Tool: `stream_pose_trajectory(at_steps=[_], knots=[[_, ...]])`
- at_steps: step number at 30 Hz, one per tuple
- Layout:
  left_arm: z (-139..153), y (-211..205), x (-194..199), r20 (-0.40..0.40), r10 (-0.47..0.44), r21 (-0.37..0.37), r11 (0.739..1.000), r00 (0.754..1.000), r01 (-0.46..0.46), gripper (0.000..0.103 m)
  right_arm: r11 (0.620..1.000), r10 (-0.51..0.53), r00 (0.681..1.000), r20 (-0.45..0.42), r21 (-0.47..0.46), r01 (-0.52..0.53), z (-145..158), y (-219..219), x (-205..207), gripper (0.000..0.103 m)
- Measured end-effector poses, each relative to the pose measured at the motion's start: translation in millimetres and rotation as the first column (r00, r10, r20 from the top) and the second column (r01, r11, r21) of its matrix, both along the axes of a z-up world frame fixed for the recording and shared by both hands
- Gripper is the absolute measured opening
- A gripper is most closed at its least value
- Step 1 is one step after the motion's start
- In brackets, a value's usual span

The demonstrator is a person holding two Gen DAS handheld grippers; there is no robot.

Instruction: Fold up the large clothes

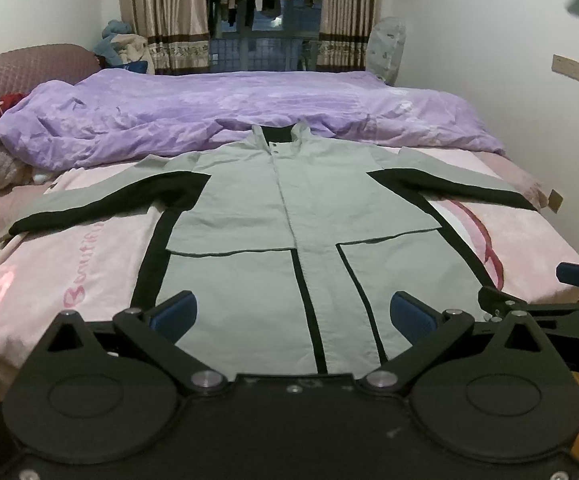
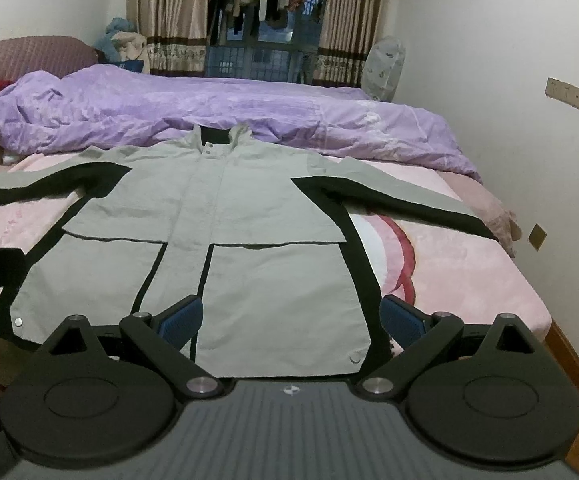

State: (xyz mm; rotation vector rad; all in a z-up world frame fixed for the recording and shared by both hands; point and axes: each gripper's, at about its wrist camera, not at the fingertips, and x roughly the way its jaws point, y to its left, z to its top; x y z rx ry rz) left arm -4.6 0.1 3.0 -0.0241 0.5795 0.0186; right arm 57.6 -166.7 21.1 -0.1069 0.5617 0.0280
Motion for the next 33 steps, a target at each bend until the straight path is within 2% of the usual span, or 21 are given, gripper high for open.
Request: stream_pose_trajectory(at_steps=[7, 11, 17, 23, 29, 33], knots=[[-1.0, 0.7, 2.3, -0.002, -0.006, 0.009, 1.0, 1.0, 0.006, 0.103, 1.0, 0.004, 1.0, 0.004, 0.002, -0.004, 0.8, -0.1, -1.0, 0.103], [-1.8, 0.7, 1.2, 0.065, -0.007, 0.025, 1.0, 0.998, 0.005, 0.103, 1.0, 0.007, 1.0, 0.004, 0.004, -0.007, 0.6, 0.7, -1.3, 0.103], [-0.3, -0.5, -0.5, 0.087, -0.015, 0.026, 1.0, 0.996, 0.013, 0.103, 1.0, 0.003, 1.0, 0.004, 0.002, -0.003, 0.5, 0.4, -1.6, 0.103], [0.1, 0.3, -0.5, 0.017, -0.024, 0.028, 0.999, 1.0, 0.023, 0.103, 1.0, 0.001, 1.0, 0.005, 0.005, -0.001, 1.2, 1.4, -2.3, 0.103], [-1.9, 0.0, 0.7, -0.003, -0.029, 0.042, 0.999, 1.0, 0.029, 0.103, 1.0, 0.009, 1.0, 0.005, 0.01, -0.009, 2.1, 2.0, -4.0, 0.103], [-0.4, -0.2, -1.7, 0.01, -0.043, 0.033, 0.999, 0.999, 0.042, 0.103, 1.0, 0.014, 1.0, 0.001, 0.01, -0.014, 2.5, 4.3, -4.0, 0.103]])
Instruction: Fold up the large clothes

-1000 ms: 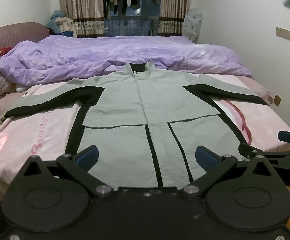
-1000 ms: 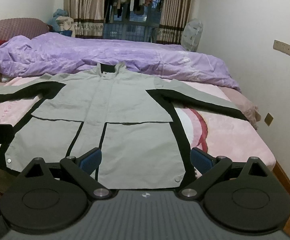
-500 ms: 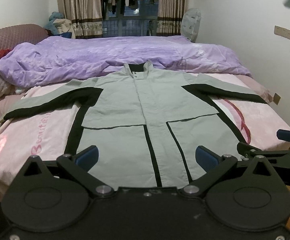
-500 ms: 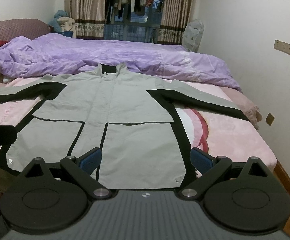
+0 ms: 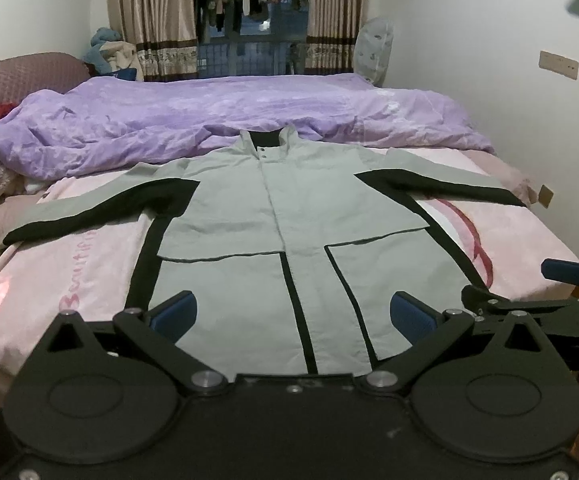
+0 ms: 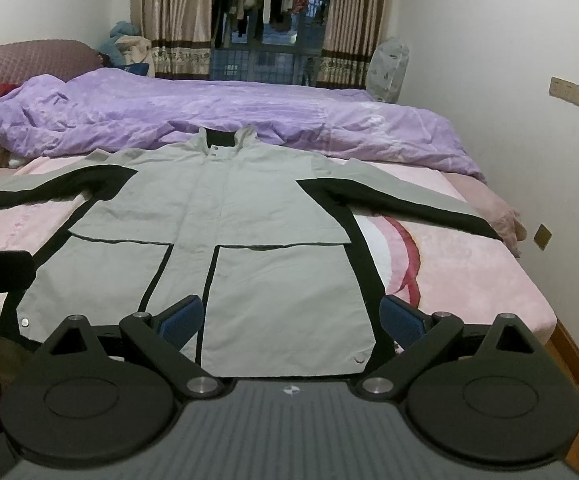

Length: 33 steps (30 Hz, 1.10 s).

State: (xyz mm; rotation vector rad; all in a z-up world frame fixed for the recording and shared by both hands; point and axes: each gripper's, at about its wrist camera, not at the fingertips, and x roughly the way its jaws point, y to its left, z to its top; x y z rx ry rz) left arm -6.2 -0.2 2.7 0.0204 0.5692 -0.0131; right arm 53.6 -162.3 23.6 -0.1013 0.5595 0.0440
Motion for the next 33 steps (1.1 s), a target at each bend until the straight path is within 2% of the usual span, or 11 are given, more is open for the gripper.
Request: stream_pose_trajectory(at_steps=[6, 10, 14, 19, 22, 25, 26, 28, 30, 31, 33], knots=[[-7.0, 5.1, 3.4, -0.008, -0.003, 0.005, 1.0, 1.0, 0.003, 0.103, 1.0, 0.0, 1.0, 0.007, 0.005, 0.0, -3.0, -0.1, 0.1, 0.103], [-18.6, 20.5, 18.3, 0.006, 0.02, -0.04, 0.999, 1.0, -0.019, 0.103, 0.999, -0.016, 0.996, 0.086, 0.044, 0.012, -12.4, -5.9, 3.7, 0.103], [-31.4, 50.7, 63.7, -0.023, 0.077, -0.099, 0.992, 0.997, -0.079, 0.103, 0.998, -0.026, 0.972, 0.234, 0.061, 0.012, -22.4, -12.7, 24.0, 0.103], [-34.8, 124.8, 129.8, -0.022, 0.21, -0.041, 0.977, 0.977, -0.211, 0.103, 0.996, -0.083, 0.95, 0.302, -0.011, 0.09, -25.3, -9.7, 79.7, 0.103], [-30.4, 200.8, 170.6, -0.076, 0.323, -0.019, 0.945, 0.943, -0.326, 0.103, 0.998, -0.061, 0.954, 0.292, 0.001, 0.063, -26.7, -9.7, 112.3, 0.103], [-22.7, 282.8, 202.9, -0.059, 0.426, 0.036, 0.905, 0.903, -0.425, 0.103, 0.999, -0.012, 0.97, 0.241, 0.038, 0.003, -32.5, -9.3, 147.8, 0.103], [-21.9, 313.8, 214.3, -0.059, 0.476, 0.062, 0.879, 0.877, -0.473, 0.103, 0.999, -0.021, 0.972, 0.235, 0.037, 0.012, -36.4, -7.1, 155.0, 0.103], [-22.6, 378.5, 234.6, -0.055, 0.575, 0.089, 0.817, 0.816, -0.569, 0.103, 0.993, -0.117, 0.965, 0.236, 0.025, 0.114, -42.2, -2.9, 172.6, 0.103], [-32.9, 441.9, 249.5, -0.073, 0.691, 0.074, 0.723, 0.719, -0.687, 0.103, 0.984, -0.178, 0.957, 0.228, 0.037, 0.174, -46.8, -4.3, 186.7, 0.103], [-40.1, 472.0, 254.6, -0.107, 0.72, 0.045, 0.692, 0.686, -0.72, 0.103, 0.981, -0.195, 0.957, 0.216, 0.063, 0.186, -48.9, -7.7, 193.1, 0.103], [-59.6, 525.6, 266.1, -0.175, 0.728, -0.046, 0.666, 0.663, -0.744, 0.101, 0.974, -0.206, 0.965, 0.162, 0.128, 0.187, -52.9, -15.3, 207.7, 0.103]])
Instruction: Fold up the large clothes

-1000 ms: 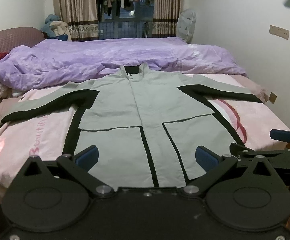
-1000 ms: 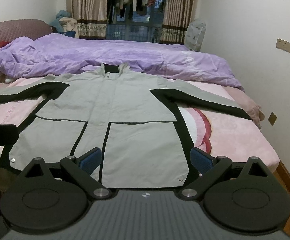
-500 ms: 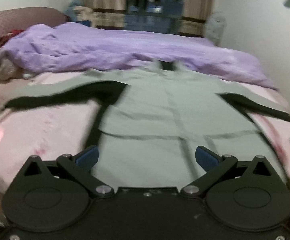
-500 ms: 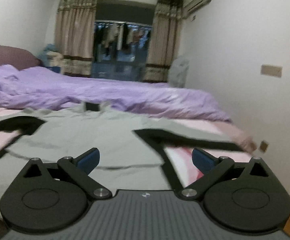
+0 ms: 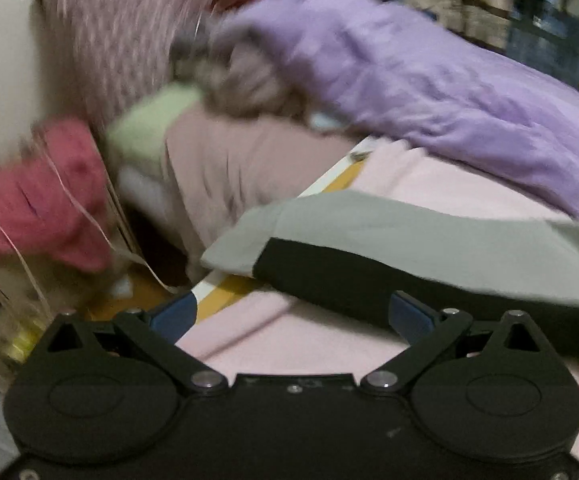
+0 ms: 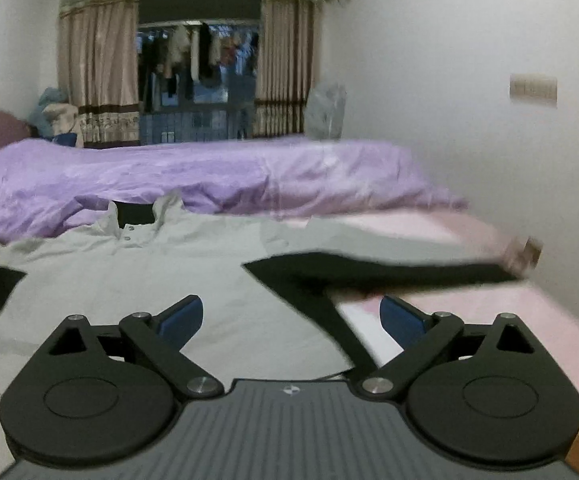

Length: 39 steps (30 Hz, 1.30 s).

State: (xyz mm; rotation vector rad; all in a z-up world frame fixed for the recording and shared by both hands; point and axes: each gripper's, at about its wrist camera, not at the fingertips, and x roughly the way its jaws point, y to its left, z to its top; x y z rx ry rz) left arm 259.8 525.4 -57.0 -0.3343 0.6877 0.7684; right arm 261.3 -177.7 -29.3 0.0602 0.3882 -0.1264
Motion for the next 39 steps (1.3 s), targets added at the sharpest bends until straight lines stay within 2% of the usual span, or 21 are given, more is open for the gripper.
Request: stream_pose_trajectory(at_steps=[1, 3, 5, 7, 8, 9, 11, 12, 14, 16, 17, 18, 25, 31, 32, 34, 36, 38, 39], knots=[[-8.3, 23.0, 4.0, 0.008, 0.033, -0.037, 0.999, 0.999, -0.033, 0.101, 0.999, 0.017, 0.999, -0.03, 0.03, -0.016, -2.1, -2.9, 8.5, 0.103], [-20.6, 43.5, 10.4, 0.003, 0.073, -0.065, 0.995, 0.997, -0.073, 0.101, 0.998, 0.032, 0.996, -0.079, 0.049, -0.029, -6.8, -4.4, 22.8, 0.103], [-42.8, 67.1, 40.1, 0.009, 0.064, -0.111, 0.992, 0.998, -0.063, 0.101, 1.0, 0.016, 0.995, -0.099, 0.017, -0.015, -9.8, -0.6, 28.7, 0.103], [-52.5, 84.3, 54.2, -0.013, 0.071, -0.123, 0.99, 0.997, -0.073, 0.099, 1.0, -0.004, 0.994, -0.106, -0.016, 0.002, -13.2, 5.0, 32.0, 0.103], [-61.1, 89.0, 60.0, -0.026, 0.094, -0.132, 0.987, 0.995, -0.097, 0.094, 1.0, -0.002, 0.993, -0.121, -0.02, 0.0, -14.1, 7.1, 33.1, 0.103], [-66.9, 90.0, 59.8, -0.024, 0.107, -0.147, 0.983, 0.994, -0.109, 0.082, 1.0, 0.011, 0.989, -0.147, -0.008, -0.012, -15.2, 7.8, 35.2, 0.103], [-73.8, 99.8, 60.6, -0.016, 0.105, -0.16, 0.981, 0.994, -0.106, 0.08, 0.998, 0.044, 0.98, -0.196, 0.045, -0.035, -18.8, 6.0, 40.6, 0.103], [-74.8, 101.2, 60.1, -0.013, 0.104, -0.154, 0.983, 0.994, -0.105, 0.076, 0.997, 0.058, 0.978, -0.201, 0.064, -0.046, -19.6, 4.6, 41.1, 0.103], [-71.2, 97.8, 55.9, -0.017, 0.107, -0.117, 0.987, 0.994, -0.108, 0.049, 0.997, 0.059, 0.977, -0.205, 0.069, -0.045, -20.4, 4.2, 40.8, 0.103], [-65.6, 96.3, 49.9, 0.008, 0.094, -0.109, 0.99, 0.996, -0.093, 0.012, 0.999, 0.043, 0.979, -0.201, 0.038, -0.036, -20.3, 6.4, 42.1, 0.103], [-63.3, 98.9, 47.7, 0.046, 0.073, -0.138, 0.988, 0.996, -0.066, 0.009, 0.999, 0.039, 0.979, -0.202, 0.029, -0.034, -20.5, 7.2, 42.7, 0.102], [-58.1, 99.0, 44.6, 0.065, 0.071, -0.137, 0.989, 0.995, -0.062, 0.008, 0.999, 0.04, 0.978, -0.205, 0.027, -0.035, -20.6, 7.2, 44.9, 0.102], [-19.3, 73.6, 40.3, 0.133, 0.024, -0.026, 0.999, 0.991, -0.021, 0.005, 0.998, 0.054, 0.972, -0.23, -0.005, -0.057, -22.2, 7.4, 54.6, 0.102], [29.9, 16.2, 51.5, 0.202, -0.067, 0.082, 0.995, 0.977, 0.051, 0.005, 0.991, -0.011, 0.972, -0.236, -0.134, -0.021, -31.0, -8.0, 79.4, 0.102], [37.4, 4.3, 55.7, 0.211, -0.089, 0.096, 0.993, 0.973, 0.07, 0.005, 0.984, -0.008, 0.978, -0.207, -0.174, -0.029, -31.5, -9.6, 82.2, 0.102], [49.8, -25.7, 64.8, 0.224, -0.142, 0.13, 0.985, 0.964, 0.114, 0.005, 0.962, -0.024, 0.996, -0.089, -0.272, -0.001, -30.5, -10.2, 84.9, 0.103], [61.4, -65.7, 77.3, 0.239, -0.215, 0.148, 0.972, 0.947, 0.183, 0.0, 0.942, -0.038, 0.999, 0.019, -0.333, 0.042, -25.7, -12.9, 93.8, 0.103], [70.9, -111.4, 93.0, 0.255, -0.299, 0.155, 0.951, 0.92, 0.266, 0.0, 0.934, -0.002, 0.998, 0.057, -0.357, 0.022, -18.4, -18.5, 107.4, 0.103], [74.8, -136.6, 102.6, 0.259, -0.346, 0.168, 0.935, 0.902, 0.311, 0.0, 0.936, 0.019, 0.999, 0.039, -0.351, -0.004, -14.5, -22.5, 115.3, 0.103]])
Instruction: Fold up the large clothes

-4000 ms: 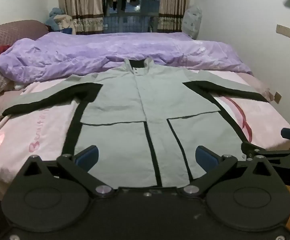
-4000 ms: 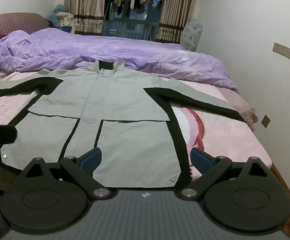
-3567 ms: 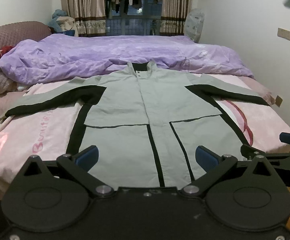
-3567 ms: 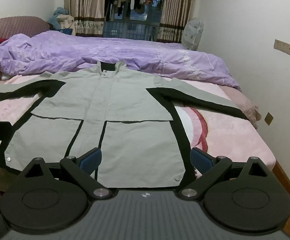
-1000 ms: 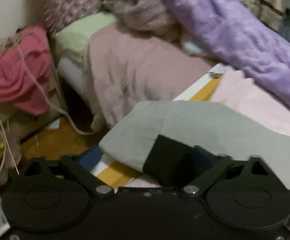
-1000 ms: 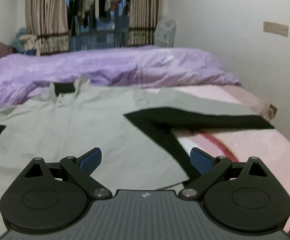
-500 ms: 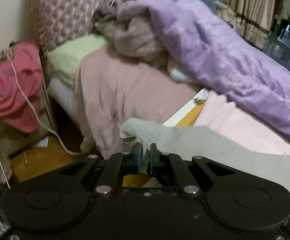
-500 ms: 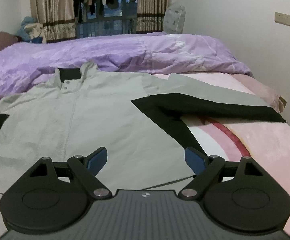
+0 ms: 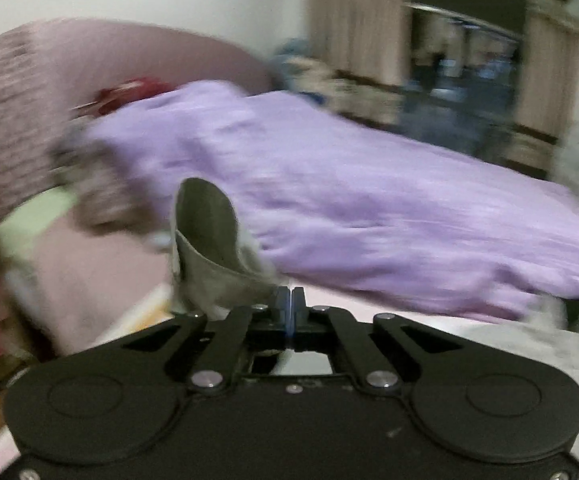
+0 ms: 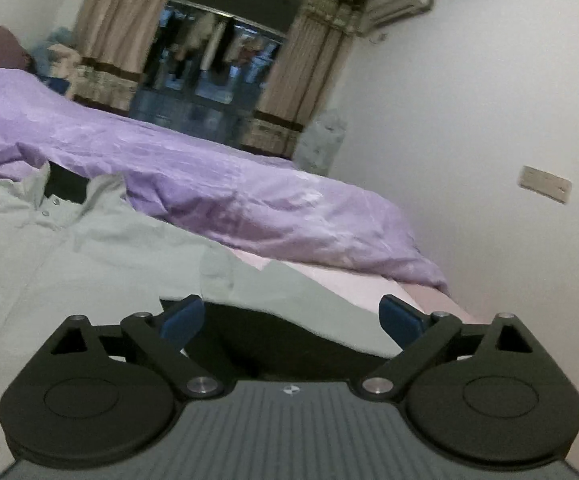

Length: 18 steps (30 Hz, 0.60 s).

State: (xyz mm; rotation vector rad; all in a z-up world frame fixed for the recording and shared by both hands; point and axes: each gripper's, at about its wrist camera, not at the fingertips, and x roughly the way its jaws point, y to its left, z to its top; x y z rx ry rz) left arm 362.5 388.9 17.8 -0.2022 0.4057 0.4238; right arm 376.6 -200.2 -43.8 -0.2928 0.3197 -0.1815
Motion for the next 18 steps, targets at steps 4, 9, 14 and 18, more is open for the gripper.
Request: stream_pose_trajectory(at_steps=[4, 9, 14, 18], knots=[[6.6, -115.6, 48.8, 0.01, -0.177, 0.06, 0.983, 0.984, 0.176, 0.0, 0.991, 0.063, 0.995, -0.082, 0.127, -0.052, 9.1, -29.9, 23.8, 0.103], [-8.1, -245.4, 96.1, -0.001, -0.388, 0.021, 0.921, 0.922, 0.388, 0.0, 0.99, -0.005, 0.991, -0.133, 0.136, 0.023, -8.3, -67.7, 30.1, 0.103], [-31.6, -375.3, 119.5, -0.066, -0.557, 0.102, 0.822, 0.828, 0.561, 0.0, 0.967, -0.123, 0.978, -0.171, 0.2, 0.157, -31.0, -121.8, 28.9, 0.103], [-64.2, -403.8, 119.9, -0.122, -0.577, 0.138, 0.796, 0.807, 0.59, 0.005, 0.956, -0.169, 0.96, -0.222, 0.2, 0.214, -49.0, -147.1, 29.3, 0.103]])
